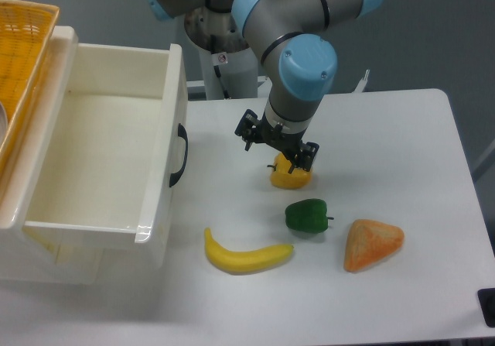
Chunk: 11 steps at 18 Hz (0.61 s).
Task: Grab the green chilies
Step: 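Move the open gripper from above the yellow pepper toward the green pepper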
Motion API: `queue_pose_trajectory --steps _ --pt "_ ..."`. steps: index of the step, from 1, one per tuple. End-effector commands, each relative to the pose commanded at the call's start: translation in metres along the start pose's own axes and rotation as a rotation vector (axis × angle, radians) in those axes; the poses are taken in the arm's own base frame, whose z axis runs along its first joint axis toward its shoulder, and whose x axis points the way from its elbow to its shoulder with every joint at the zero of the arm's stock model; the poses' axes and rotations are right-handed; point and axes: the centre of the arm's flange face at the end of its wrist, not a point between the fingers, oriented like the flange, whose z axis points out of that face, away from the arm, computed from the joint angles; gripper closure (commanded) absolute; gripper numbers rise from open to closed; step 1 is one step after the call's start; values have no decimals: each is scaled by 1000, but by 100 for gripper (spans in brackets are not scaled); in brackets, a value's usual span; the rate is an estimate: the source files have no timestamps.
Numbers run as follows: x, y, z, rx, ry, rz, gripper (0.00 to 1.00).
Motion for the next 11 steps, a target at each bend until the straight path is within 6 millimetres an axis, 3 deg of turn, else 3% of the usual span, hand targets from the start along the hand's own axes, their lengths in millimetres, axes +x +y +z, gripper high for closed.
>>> queue_pose_trajectory --steps 7,11 --pt "-11 -6 19 -13 -1 10 0" --pt "-20 -5 29 -72 -36 178 0"
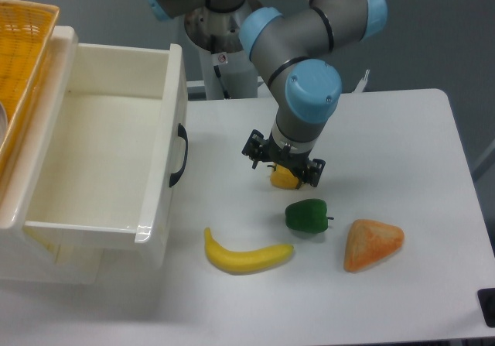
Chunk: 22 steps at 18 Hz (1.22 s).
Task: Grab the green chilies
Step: 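Move the open gripper from above the yellow pepper toward the green pepper, then lower the gripper down around the green bell pepper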
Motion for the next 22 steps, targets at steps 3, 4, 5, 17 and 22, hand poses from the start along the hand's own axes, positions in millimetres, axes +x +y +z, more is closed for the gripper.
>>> queue_pose_trajectory --steps 3,4,5,17,22 --pt "-5 2 4 -9 -5 63 0" --pt "-6 2 3 -9 -9 79 0" --pt "-7 2 4 -9 -11 96 0" --pt "-49 -6 54 -19 -15 416 0" --pt "-66 -11 59 -50 -28 445 0"
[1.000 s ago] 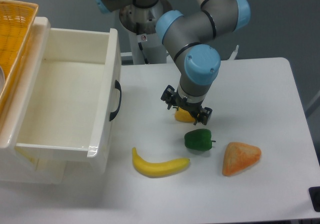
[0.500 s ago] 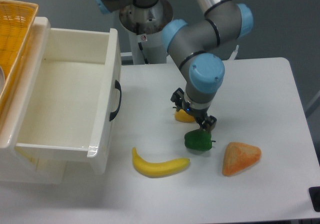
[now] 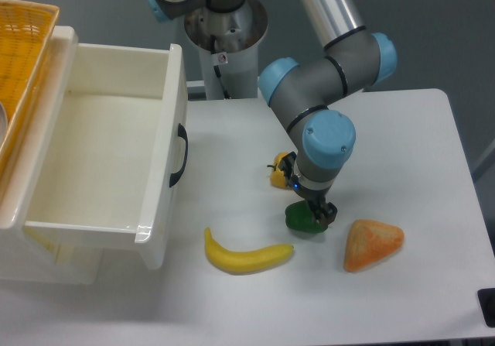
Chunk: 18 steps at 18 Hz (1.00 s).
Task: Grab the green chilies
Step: 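Lower the gripper down around the green bell pepper, then close the gripper on the green bell pepper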
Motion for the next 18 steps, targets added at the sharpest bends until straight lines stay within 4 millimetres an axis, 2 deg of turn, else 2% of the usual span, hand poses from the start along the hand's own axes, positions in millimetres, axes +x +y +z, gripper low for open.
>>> queue_pose_trajectory --steps 9,18 --pt "-11 1 25 -6 0 38 0" --pt "-13 3 34 -7 14 53 0"
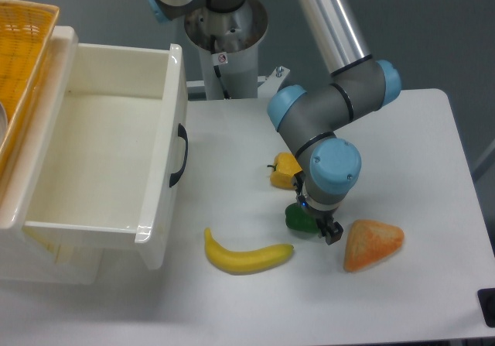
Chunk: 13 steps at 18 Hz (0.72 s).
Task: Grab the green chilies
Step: 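Close the gripper on the green bell pepper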
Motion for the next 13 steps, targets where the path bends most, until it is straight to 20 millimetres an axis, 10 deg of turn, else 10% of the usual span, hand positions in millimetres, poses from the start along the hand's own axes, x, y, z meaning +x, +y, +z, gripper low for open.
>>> queue_pose_trajectory --steps 5,8,13 --pt "0 0 1 0 3 -3 2" --pt "0 0 1 0 5 -11 29" --pt "-2 1 -4 2 -3 -20 44"
